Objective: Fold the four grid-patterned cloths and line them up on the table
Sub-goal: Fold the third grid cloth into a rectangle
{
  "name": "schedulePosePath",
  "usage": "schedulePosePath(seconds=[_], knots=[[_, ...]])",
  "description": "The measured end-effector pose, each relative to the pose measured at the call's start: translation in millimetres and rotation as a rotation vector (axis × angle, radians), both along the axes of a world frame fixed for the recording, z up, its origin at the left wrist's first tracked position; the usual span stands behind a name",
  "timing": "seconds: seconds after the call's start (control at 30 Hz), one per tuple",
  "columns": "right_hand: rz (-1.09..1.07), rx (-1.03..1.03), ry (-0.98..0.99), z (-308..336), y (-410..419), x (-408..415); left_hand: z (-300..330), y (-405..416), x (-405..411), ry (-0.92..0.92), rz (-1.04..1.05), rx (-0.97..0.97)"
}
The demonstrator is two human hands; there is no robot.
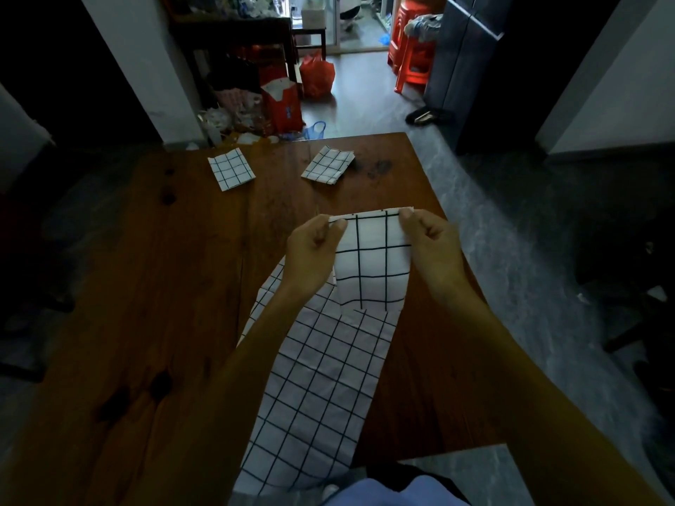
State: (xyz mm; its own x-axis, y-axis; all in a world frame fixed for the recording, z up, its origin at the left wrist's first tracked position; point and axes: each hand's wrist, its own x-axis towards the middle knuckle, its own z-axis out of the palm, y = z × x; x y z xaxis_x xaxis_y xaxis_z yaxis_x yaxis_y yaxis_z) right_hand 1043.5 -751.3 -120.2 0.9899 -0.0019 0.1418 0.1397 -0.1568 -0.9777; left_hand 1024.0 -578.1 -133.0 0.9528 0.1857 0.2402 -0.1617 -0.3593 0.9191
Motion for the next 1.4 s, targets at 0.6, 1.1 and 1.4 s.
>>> schedulePosePath(seconds=[0.6,1.1,1.4], knots=[[0.224,-0.242,-0.185,-5,-3,8,25,-4,12,-0.137,-0.069,0.208],[0.213,-0.394,-0.174,-6,-14,7,23,10,24,-0.166,0.077,0.153],[0.272,-0.691,0.016,-25,-45,12,13,10,26,-0.210,0.078,0.183]])
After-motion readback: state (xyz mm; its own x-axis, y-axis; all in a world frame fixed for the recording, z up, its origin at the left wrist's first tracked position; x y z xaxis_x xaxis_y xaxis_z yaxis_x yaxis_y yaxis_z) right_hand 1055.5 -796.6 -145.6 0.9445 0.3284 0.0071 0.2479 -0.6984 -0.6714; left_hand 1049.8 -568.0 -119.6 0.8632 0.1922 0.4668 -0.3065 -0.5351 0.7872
